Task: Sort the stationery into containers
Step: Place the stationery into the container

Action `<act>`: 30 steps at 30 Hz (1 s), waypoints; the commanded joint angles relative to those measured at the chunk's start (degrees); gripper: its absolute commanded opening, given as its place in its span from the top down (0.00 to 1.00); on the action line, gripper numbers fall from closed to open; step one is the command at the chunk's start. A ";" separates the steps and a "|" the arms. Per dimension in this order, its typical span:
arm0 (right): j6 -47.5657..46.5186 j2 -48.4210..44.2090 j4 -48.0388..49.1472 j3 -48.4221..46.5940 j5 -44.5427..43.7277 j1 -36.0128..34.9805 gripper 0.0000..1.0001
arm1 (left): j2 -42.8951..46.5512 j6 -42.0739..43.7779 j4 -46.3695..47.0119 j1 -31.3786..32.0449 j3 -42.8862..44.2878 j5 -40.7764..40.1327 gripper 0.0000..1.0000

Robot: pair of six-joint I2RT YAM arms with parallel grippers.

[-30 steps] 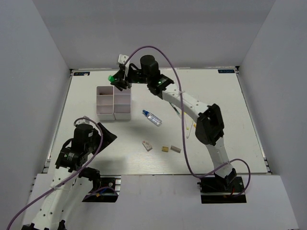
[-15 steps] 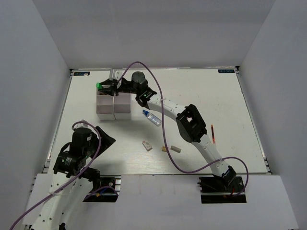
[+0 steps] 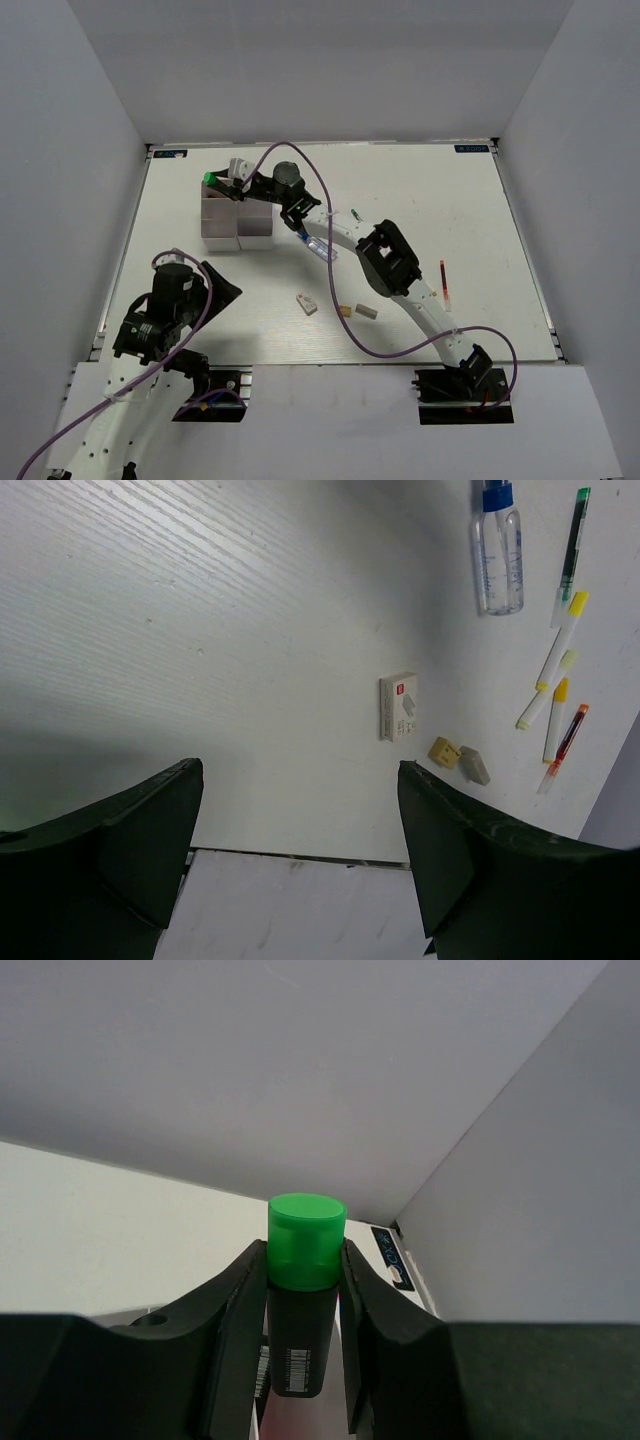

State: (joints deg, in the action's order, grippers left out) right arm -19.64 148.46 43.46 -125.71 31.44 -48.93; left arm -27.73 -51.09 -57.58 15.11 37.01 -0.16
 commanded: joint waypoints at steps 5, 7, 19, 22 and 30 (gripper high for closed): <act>-3.83 0.77 4.00 -1.47 -3.22 -0.20 1.00 | -0.58 0.20 1.51 0.09 0.16 0.87 0.12; -4.27 1.04 3.91 -1.47 -3.49 -0.03 1.00 | -0.58 0.20 1.51 0.09 0.16 0.87 0.11; -5.67 2.71 2.86 -1.73 -3.23 0.15 0.94 | -0.58 0.20 1.51 0.09 0.16 0.87 0.08; -5.41 3.06 2.59 -1.82 -3.32 0.06 0.85 | -0.58 0.20 1.51 0.09 0.16 0.87 0.08; -4.71 2.45 2.15 -1.03 -3.05 0.06 0.62 | -1.63 0.20 2.04 0.09 0.69 1.92 0.05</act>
State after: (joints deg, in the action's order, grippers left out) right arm -24.40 151.30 43.00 -125.71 28.64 -48.86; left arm -28.82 -51.07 -56.77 15.11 37.01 0.67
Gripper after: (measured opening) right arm 0.376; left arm 0.947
